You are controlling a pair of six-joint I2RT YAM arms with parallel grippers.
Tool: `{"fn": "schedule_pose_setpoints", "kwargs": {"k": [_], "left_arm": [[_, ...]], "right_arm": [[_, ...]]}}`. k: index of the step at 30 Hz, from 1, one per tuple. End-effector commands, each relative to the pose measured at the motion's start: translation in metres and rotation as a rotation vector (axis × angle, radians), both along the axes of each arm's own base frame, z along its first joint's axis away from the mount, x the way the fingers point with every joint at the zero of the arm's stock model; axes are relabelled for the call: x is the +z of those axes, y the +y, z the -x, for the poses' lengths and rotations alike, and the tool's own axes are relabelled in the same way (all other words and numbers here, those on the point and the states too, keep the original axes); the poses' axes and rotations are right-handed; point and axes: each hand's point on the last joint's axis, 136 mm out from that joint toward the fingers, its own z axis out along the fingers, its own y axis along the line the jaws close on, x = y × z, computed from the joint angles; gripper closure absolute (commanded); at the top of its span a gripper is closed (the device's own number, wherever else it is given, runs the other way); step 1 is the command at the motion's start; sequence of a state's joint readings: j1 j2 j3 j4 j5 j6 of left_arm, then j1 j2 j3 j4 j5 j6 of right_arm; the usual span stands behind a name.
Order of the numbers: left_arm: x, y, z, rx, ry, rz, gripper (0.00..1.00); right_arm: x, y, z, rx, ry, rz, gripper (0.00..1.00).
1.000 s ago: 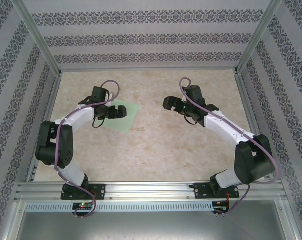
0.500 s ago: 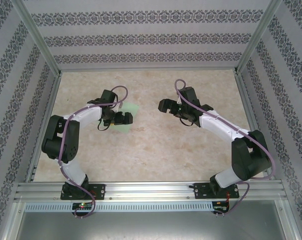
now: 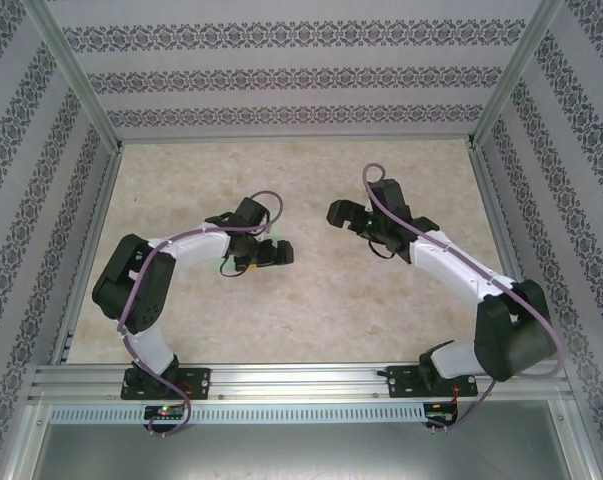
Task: Fold a paper plane with a square sheet of paper (pick it up from the middle)
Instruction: Move the square sheet of paper to the center of the table.
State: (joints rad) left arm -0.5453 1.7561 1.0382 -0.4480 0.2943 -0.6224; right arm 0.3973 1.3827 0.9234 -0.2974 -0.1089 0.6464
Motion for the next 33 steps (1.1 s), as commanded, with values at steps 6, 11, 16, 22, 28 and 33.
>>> {"fn": "schedule_pose_setpoints", "kwargs": {"k": [6, 11, 16, 22, 28, 33], "left_arm": [[0.009, -0.117, 0.030, -0.073, 0.058, 0.207, 0.00], [0.025, -0.169, 0.051, -0.237, 0.033, 0.208, 0.00], [0.073, -0.152, 0.024, -0.190, -0.147, 0.198, 0.00], [0.111, -0.047, -0.007, 0.094, -0.356, 0.058, 0.00], [0.104, 0.072, -0.014, 0.407, -0.401, -0.019, 0.00], [0.115, 0.115, -0.011, 0.502, -0.444, -0.047, 0.00]], "right_arm": [[-0.013, -0.061, 0.012, -0.184, 0.047, 0.020, 0.02], [-0.014, -0.087, 0.021, -0.241, 0.056, 0.040, 0.02], [-0.002, -0.088, 0.020, -0.209, 0.032, 0.011, 0.02], [0.016, -0.024, 0.007, 0.021, 0.008, -0.143, 0.02], [-0.013, 0.077, -0.010, 0.238, 0.119, -0.129, 0.07], [-0.029, 0.145, -0.022, 0.348, 0.187, -0.178, 0.12]]}}
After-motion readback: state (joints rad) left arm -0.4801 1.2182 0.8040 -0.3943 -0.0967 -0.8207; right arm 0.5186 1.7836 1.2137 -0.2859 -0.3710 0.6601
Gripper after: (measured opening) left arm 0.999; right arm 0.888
